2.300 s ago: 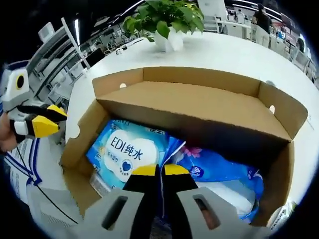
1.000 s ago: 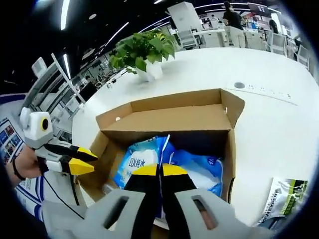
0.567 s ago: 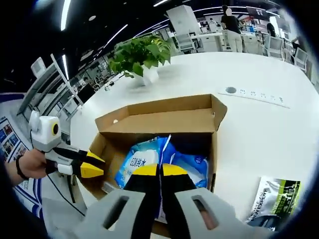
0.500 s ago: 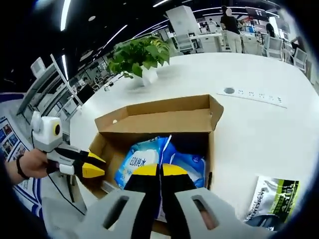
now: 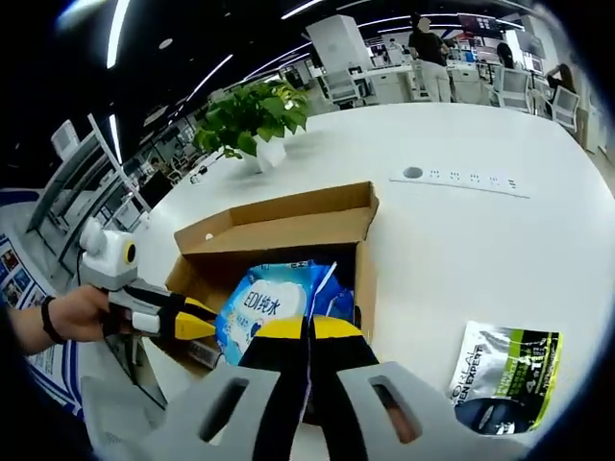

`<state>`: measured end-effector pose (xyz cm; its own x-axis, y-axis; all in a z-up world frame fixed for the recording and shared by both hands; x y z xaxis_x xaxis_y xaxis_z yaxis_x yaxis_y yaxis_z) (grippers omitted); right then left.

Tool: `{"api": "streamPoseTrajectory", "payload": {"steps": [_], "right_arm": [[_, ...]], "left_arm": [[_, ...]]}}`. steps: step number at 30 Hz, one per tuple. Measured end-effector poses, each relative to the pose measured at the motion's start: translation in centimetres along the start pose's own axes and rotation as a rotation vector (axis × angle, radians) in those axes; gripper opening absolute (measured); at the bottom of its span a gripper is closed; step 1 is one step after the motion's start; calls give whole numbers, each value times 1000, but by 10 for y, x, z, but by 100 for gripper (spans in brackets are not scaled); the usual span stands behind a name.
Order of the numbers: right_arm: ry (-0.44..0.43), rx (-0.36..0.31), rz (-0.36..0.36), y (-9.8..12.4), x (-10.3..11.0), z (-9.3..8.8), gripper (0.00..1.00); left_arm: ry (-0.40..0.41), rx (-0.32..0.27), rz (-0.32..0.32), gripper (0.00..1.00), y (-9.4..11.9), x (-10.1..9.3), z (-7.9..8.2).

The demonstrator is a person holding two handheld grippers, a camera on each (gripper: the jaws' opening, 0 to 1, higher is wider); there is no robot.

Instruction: Operate the shoe box by opening the lid, removing the specified soft item, and placing it in the target area until the item is outside and the box remains undamaged.

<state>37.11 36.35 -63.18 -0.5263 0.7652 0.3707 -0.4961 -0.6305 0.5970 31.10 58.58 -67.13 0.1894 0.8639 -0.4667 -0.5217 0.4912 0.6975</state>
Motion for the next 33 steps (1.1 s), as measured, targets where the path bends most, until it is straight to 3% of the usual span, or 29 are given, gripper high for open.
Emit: {"api": "streamPoseTrajectory", "payload": {"steps": [3,12,21,26,33], "right_arm": [[-15,-5,-5,4,-3,-2,0],[-37,-16,-20,12,-6,-9,0],[-93,-34,-16,22,-10,-18,0],[-86,-29,-25,22,-7,-18,1],[-59,-15,-48,21,-6,-19,1]], "left_arm": [[62,-9,-41,21,-6,-5,3],[60,7,-52,18,-20,-11,8],[102,25,-84,14,-29,-18,1],[96,17,-78,4,-29,-19,4],[103,23,-74,3,-18,-23,7]]}}
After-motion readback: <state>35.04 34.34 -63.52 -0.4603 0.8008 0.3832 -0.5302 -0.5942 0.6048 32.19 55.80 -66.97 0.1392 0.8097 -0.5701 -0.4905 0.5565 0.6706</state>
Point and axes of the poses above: the point that each gripper's makers call its tool centre point, and the gripper's own axes: y roughly backward along the fingers, x roughly to its left, z roughly out of its top, the point moved 8 cm from there along y, roughly backward along the fingers, and after that the axes turned 1 degree about -x, right-handed, at the moved point
